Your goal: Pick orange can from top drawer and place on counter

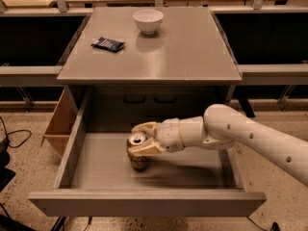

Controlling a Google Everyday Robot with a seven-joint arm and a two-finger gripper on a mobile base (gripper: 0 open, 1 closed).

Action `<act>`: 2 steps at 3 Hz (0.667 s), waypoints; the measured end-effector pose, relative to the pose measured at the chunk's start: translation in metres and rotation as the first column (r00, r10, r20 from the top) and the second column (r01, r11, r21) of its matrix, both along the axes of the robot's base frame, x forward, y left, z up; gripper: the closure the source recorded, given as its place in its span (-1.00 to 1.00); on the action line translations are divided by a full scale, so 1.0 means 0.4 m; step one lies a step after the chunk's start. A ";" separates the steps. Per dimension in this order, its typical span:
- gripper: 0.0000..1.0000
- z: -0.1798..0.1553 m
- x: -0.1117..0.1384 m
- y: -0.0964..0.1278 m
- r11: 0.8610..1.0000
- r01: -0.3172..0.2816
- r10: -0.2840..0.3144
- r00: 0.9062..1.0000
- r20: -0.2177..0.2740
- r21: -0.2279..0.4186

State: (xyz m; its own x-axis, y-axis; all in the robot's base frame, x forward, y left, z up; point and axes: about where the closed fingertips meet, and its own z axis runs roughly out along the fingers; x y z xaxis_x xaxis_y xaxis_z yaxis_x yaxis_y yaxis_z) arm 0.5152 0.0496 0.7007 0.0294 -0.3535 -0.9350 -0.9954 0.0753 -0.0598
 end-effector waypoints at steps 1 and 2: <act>1.00 0.125 0.034 0.025 0.997 -0.041 0.042 0.999 0.007 -0.066; 1.00 0.320 0.080 0.065 0.983 -0.095 0.097 0.995 0.009 -0.156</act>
Offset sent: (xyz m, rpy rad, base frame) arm 0.0912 0.0487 0.2857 -0.2365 -0.0438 0.1224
